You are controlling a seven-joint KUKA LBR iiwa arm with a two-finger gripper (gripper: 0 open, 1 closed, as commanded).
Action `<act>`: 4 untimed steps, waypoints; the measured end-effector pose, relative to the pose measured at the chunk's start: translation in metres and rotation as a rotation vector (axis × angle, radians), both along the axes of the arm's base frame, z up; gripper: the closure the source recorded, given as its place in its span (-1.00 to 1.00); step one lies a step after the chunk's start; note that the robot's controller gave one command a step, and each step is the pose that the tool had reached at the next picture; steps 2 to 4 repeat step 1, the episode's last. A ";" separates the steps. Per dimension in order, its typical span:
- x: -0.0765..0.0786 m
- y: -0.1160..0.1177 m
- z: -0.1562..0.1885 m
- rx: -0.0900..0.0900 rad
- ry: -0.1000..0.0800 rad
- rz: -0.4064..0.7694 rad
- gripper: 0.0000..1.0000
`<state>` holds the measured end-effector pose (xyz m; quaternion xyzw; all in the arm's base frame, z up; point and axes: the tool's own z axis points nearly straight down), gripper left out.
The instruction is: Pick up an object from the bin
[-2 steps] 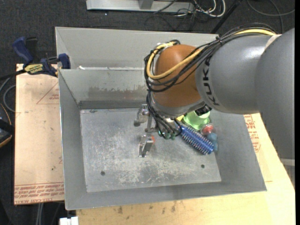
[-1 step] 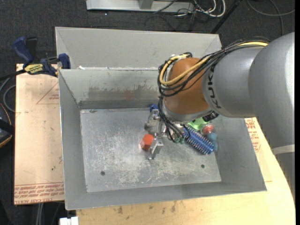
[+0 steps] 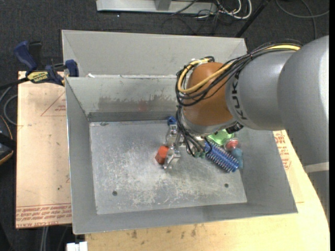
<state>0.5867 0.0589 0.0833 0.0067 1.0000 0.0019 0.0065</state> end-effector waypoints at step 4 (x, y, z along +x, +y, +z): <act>0.024 -0.012 0.137 -0.002 0.001 -0.054 1.00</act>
Offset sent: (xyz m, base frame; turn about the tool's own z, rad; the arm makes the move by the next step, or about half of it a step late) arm 0.0210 -0.0125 0.1322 0.0554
